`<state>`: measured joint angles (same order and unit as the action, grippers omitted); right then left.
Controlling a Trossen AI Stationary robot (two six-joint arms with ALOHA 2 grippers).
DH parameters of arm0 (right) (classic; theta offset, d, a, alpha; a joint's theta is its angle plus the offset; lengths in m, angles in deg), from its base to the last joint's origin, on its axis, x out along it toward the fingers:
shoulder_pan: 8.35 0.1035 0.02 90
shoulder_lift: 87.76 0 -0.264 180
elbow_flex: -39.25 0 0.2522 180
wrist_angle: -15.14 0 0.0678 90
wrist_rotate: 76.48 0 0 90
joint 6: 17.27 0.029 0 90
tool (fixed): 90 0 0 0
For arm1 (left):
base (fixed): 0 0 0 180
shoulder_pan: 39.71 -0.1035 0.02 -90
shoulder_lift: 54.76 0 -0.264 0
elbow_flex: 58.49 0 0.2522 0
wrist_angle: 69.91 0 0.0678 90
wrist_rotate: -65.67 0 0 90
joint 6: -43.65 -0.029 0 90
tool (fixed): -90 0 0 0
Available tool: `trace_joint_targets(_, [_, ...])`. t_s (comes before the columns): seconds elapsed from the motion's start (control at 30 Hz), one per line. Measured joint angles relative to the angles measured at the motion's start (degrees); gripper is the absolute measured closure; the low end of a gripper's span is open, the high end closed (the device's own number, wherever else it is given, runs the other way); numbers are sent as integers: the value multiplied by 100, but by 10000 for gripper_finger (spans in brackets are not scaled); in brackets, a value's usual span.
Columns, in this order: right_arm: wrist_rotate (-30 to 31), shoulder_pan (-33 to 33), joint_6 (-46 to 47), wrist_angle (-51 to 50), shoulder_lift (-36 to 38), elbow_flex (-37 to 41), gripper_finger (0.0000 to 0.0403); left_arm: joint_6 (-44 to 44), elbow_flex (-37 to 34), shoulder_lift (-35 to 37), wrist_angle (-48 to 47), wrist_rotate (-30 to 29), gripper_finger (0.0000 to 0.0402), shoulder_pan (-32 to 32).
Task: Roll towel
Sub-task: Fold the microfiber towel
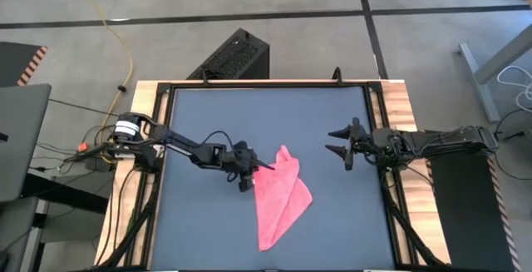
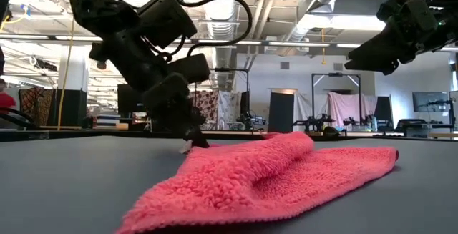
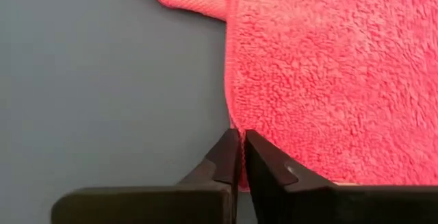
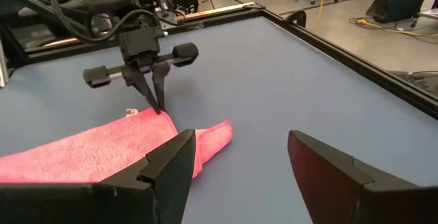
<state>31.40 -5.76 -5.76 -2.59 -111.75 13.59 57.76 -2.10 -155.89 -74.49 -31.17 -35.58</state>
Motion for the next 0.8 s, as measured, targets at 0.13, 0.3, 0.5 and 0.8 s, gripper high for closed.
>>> trace_joint_targets(0.13, [3,0,0,20,2,0,143,-282,-26,604,-474,-142,401,-32])
trace_joint_targets(0.3, [5,-2,2,114,4,0,143,-563,-13,1548,-1353,-622,401,-218])
trace_joint_targets(0.5, [7,-11,-102,867,-126,-2,143,-747,-11,2736,-2073,-744,401,-517])
trace_joint_targets(0.8, [5,-116,-599,1854,-902,-4,143,-743,-5,4234,-2906,-1014,401,-651])
